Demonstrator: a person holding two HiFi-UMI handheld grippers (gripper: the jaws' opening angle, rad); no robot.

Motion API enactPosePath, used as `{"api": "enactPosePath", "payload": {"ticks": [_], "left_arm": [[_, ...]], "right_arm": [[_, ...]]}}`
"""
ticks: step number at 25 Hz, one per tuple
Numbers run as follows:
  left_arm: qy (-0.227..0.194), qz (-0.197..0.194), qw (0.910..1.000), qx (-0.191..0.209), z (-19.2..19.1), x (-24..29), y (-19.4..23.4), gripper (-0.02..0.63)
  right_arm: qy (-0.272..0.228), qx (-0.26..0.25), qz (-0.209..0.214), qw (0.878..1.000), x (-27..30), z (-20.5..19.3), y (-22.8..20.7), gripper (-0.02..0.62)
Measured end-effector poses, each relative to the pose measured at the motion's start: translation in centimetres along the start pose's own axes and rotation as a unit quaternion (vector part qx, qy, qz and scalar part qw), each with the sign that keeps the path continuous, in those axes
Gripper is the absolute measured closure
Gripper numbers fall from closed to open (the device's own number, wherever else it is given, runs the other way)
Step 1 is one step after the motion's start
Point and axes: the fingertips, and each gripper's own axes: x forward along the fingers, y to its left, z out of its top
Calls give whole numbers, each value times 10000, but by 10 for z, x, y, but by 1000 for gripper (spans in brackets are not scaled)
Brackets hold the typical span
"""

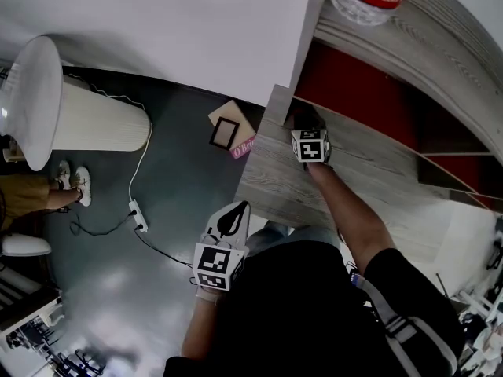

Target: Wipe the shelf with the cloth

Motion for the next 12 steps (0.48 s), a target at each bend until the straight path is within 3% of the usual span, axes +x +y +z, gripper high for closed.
{"api": "enactPosePath", "payload": {"ticks": [7,12], "left_arm": [[154,30,9998,-92,-8,4,3,601],[215,45,9997,-121,-9,8,0,600]], "right_arm": [[-25,303,128,9995,21,-1,-4,538],[-87,133,156,9998,22,-3,-11,540]]}}
